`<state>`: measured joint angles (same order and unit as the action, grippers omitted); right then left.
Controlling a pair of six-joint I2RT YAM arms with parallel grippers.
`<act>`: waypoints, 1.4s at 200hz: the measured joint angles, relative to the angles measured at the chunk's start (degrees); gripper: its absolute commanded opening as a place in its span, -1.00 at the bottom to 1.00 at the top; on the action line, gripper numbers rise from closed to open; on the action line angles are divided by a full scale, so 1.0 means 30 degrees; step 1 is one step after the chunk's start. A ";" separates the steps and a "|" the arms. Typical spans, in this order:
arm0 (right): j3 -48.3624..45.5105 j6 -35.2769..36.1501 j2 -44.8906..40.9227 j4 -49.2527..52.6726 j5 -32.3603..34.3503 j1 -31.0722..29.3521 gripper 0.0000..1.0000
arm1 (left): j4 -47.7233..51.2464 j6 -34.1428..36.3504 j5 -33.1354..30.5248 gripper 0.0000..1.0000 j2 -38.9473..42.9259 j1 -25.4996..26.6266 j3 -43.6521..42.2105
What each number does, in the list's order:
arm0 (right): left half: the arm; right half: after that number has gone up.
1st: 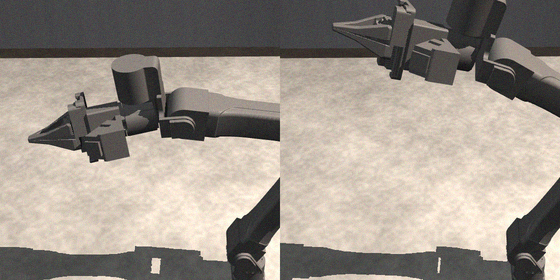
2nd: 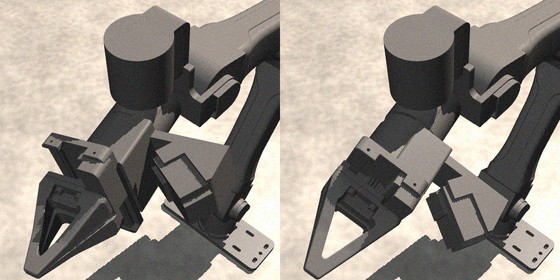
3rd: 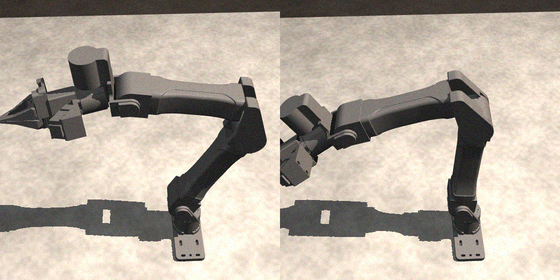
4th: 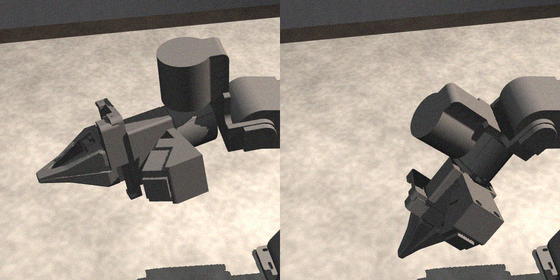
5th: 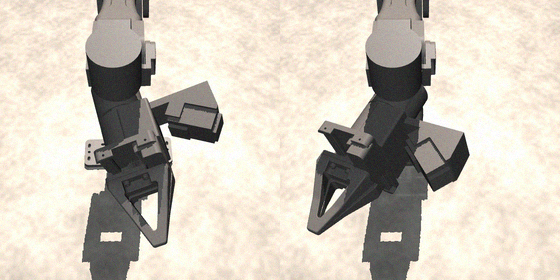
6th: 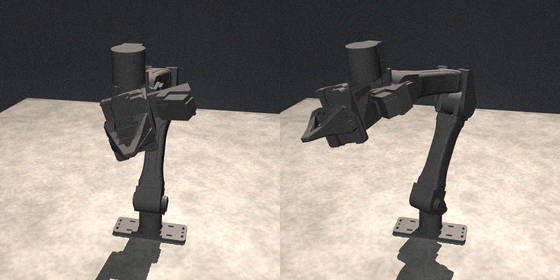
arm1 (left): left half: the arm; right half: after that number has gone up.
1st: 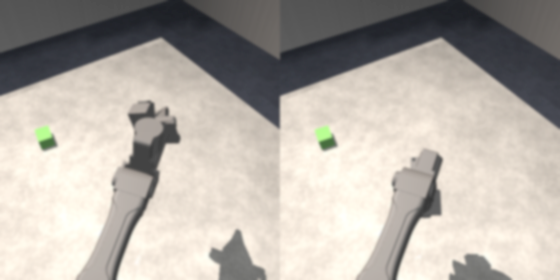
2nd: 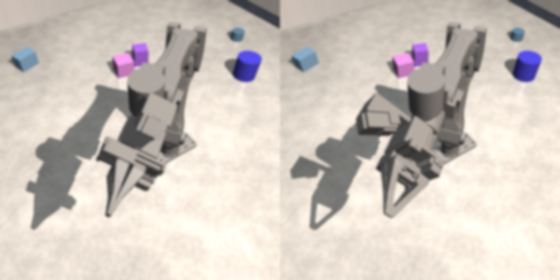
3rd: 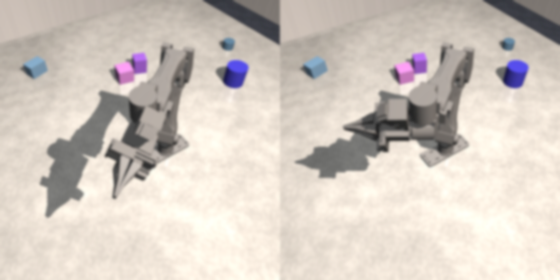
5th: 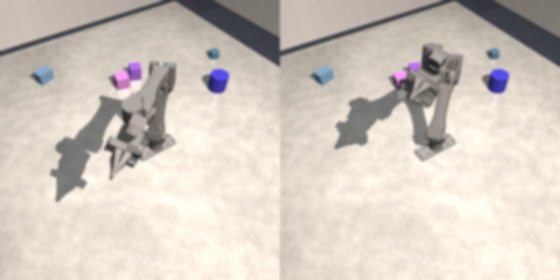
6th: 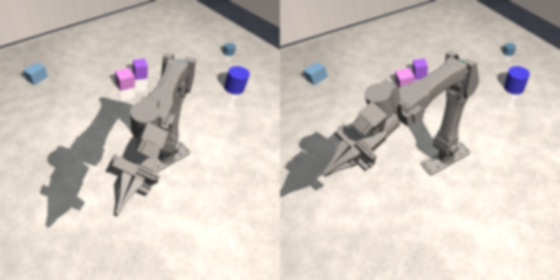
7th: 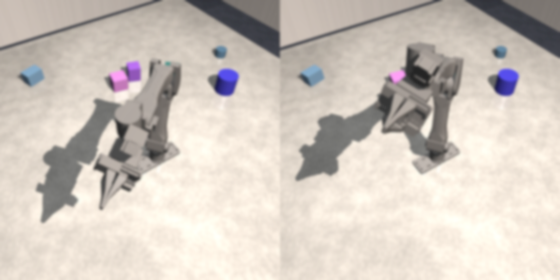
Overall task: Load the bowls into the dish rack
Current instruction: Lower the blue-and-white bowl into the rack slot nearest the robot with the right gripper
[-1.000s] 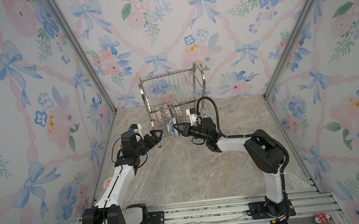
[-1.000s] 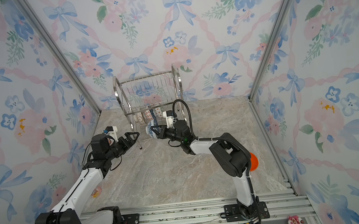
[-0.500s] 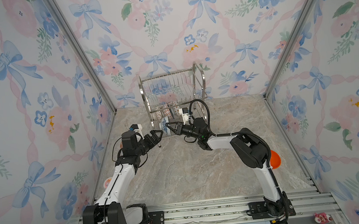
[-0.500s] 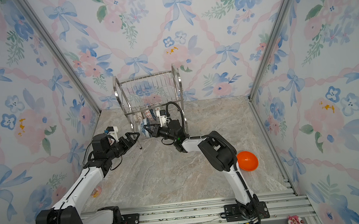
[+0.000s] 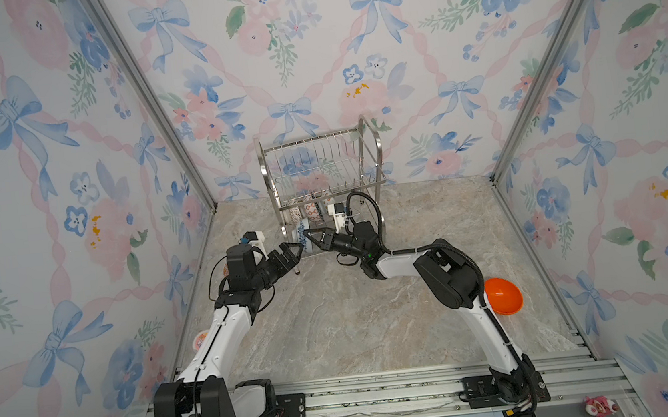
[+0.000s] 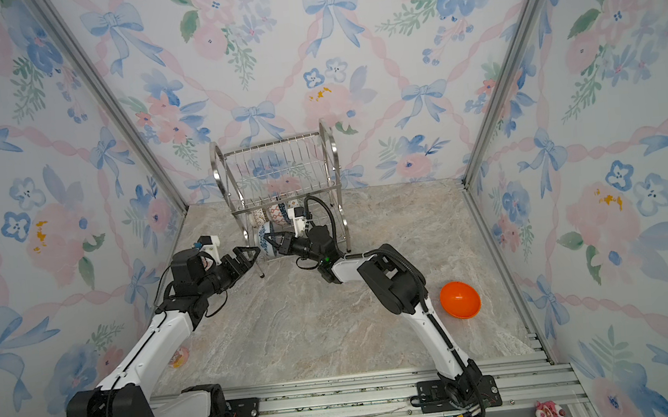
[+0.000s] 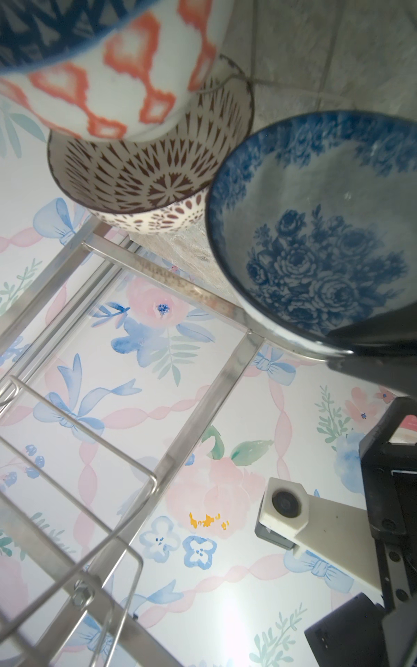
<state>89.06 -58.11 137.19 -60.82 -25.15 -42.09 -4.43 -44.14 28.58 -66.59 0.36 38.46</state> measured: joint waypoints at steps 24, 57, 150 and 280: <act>0.0182 -0.0321 0.0284 -0.0255 0.0015 0.0000 -1.00 | 0.0007 0.0044 0.0000 0.96 0.0000 0.0000 0.0000; 0.1020 -0.0729 0.0903 -0.0554 -0.0109 0.0000 -1.00 | 0.0007 0.0051 0.0000 0.96 0.0000 0.0000 0.0000; 0.1829 -0.1399 0.1770 -0.0940 -0.0415 0.0007 -1.00 | 0.0015 0.0051 -0.0007 0.96 0.0000 0.0000 0.0000; 0.1559 0.0357 0.0699 0.2521 -0.0488 0.0080 -0.85 | 0.0015 0.0051 -0.0066 0.96 0.0000 0.0000 -0.0007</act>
<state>93.73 -57.04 139.28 -53.25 -26.61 -41.85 -4.38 -43.99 28.38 -66.59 0.36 38.44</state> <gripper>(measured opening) 0.068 0.979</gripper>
